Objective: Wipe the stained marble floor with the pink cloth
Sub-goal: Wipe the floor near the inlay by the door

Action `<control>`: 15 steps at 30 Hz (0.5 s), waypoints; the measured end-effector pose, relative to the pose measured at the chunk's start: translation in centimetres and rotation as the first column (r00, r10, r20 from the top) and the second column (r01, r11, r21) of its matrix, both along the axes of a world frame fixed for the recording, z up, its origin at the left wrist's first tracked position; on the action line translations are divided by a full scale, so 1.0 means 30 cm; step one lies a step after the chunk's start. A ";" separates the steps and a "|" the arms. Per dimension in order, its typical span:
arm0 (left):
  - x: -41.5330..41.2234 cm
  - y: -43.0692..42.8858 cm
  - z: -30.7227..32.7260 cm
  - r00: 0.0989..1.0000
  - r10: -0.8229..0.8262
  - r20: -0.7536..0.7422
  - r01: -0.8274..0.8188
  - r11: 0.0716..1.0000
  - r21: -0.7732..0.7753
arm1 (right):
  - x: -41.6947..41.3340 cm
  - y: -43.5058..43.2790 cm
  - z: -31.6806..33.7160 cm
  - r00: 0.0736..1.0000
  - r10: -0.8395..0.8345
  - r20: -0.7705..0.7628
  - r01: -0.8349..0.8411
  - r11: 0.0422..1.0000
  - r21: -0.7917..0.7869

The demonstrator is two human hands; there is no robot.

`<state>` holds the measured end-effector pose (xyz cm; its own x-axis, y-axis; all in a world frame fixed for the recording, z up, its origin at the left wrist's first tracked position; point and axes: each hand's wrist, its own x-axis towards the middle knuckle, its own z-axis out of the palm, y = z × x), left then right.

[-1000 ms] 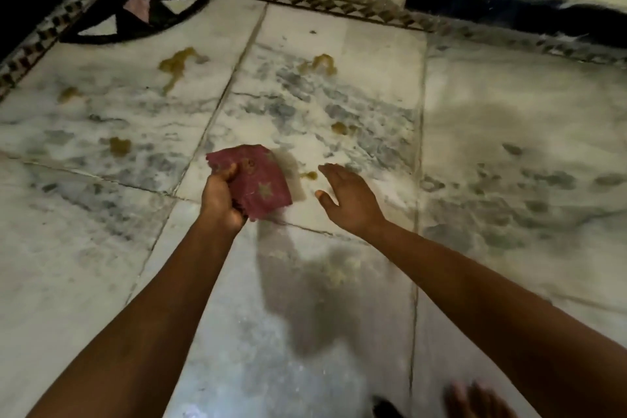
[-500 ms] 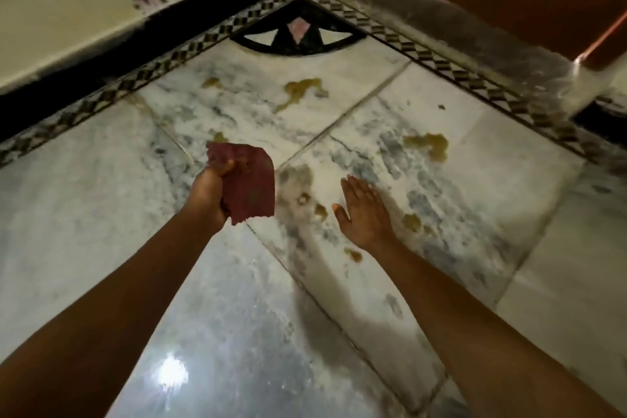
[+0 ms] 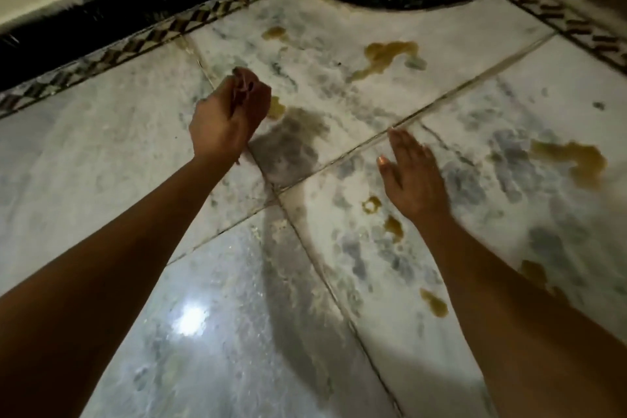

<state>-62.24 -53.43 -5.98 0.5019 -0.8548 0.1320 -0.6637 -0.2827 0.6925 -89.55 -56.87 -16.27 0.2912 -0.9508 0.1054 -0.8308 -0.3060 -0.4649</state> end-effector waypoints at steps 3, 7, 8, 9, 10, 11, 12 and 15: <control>0.021 -0.098 -0.029 0.933 0.053 0.356 -0.039 0.998 -0.046 | 0.005 -0.004 -0.013 0.998 0.024 -0.050 -0.025 1.000 -0.014; 0.007 -0.113 -0.112 0.913 -0.224 0.341 0.191 0.973 0.126 | 0.009 -0.005 -0.008 0.997 0.030 -0.075 -0.029 0.999 0.015; -0.003 -0.104 -0.143 0.897 -0.340 0.282 0.290 0.935 0.206 | 0.007 -0.005 -0.007 0.996 0.027 -0.083 -0.025 0.999 0.025; -0.014 -0.086 -0.173 0.865 -0.437 0.247 0.357 0.881 0.311 | 0.005 -0.004 -0.008 0.996 0.027 -0.090 -0.025 0.999 0.027; -0.020 -0.070 -0.197 0.840 -0.489 0.234 0.377 0.837 0.396 | 0.006 -0.004 -0.009 0.995 0.028 -0.096 -0.025 0.999 0.026; -0.022 -0.058 -0.216 0.842 -0.489 0.227 0.372 0.832 0.410 | 0.007 -0.004 -0.008 0.994 0.026 -0.103 -0.023 0.999 0.026; -0.020 -0.056 -0.222 0.872 -0.443 0.211 0.356 0.867 0.348 | 0.010 -0.003 -0.005 0.993 0.022 -0.112 -0.020 0.999 0.025; -0.015 -0.124 -0.237 0.949 -0.228 0.219 0.183 0.961 0.208 | 0.014 -0.003 0.001 0.990 0.018 -0.143 -0.013 0.999 0.039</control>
<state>-62.68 -57.15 -13.09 0.2859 -0.9565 0.0579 -0.8600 -0.2295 0.4557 -89.12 -56.97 -16.23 0.3154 -0.9486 0.0259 -0.8850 -0.3039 -0.3527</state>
